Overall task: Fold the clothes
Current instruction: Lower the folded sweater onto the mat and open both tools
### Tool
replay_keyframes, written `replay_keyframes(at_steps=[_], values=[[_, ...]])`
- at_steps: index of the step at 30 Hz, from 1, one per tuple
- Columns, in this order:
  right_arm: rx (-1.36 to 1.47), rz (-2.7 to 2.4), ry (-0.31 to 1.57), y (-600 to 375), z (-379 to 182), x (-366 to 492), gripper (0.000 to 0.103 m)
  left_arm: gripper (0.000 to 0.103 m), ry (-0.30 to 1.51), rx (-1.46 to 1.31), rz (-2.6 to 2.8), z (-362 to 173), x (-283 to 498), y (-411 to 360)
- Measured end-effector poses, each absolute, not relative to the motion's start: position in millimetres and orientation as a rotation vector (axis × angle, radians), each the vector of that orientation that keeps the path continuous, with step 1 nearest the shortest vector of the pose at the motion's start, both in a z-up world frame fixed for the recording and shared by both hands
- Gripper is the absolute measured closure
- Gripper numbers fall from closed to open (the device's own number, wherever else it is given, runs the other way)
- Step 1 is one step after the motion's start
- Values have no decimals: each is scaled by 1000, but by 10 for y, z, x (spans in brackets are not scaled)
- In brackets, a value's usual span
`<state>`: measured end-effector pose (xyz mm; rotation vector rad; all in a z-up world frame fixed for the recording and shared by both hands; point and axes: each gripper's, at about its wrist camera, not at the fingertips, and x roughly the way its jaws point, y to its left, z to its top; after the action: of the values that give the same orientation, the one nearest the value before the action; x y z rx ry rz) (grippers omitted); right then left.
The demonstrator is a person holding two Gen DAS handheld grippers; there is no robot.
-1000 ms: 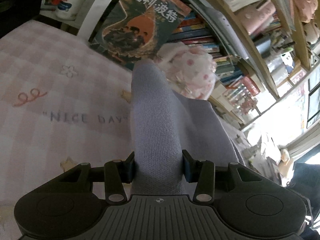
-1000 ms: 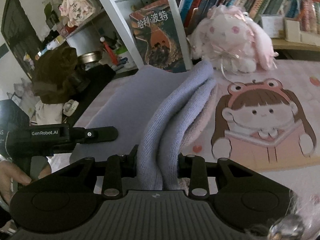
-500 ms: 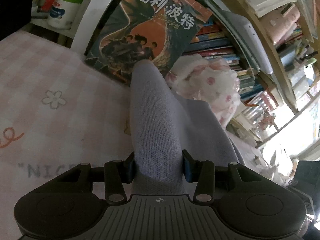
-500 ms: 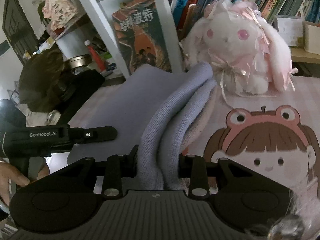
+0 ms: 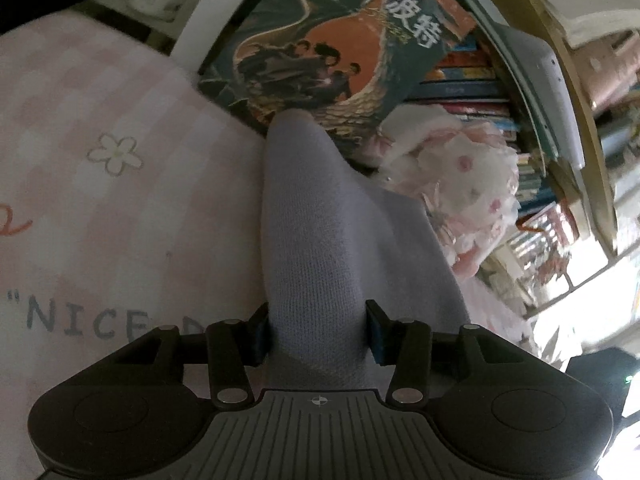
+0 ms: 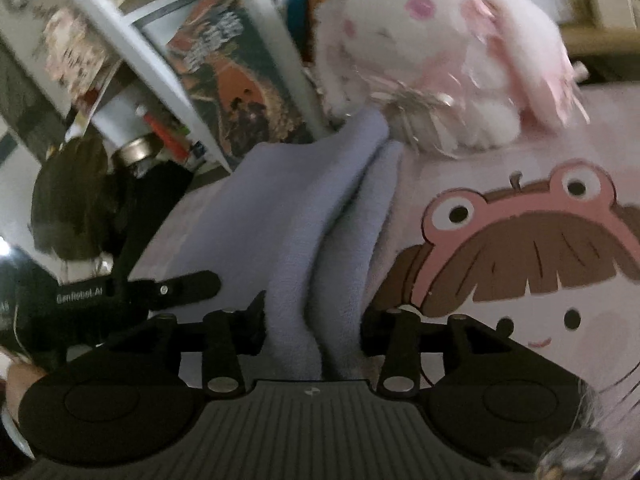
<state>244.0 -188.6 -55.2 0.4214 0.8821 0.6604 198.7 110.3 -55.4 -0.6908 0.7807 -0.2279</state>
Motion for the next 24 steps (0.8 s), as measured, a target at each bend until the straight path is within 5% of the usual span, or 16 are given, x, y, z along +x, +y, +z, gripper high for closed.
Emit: replay_keyframes(at_steps=[7, 10, 24], values=[[570, 598, 907, -1970, -652, 2466, 56, 50, 788, -694, -203, -535, 1983, 1090], [562, 547, 894, -1958, -598, 2418, 40, 46, 777, -644, -181, -444, 1942, 1065], [229, 276, 744, -1875, -110, 1740, 21, 17, 668, -176, -68, 44, 1377, 610]])
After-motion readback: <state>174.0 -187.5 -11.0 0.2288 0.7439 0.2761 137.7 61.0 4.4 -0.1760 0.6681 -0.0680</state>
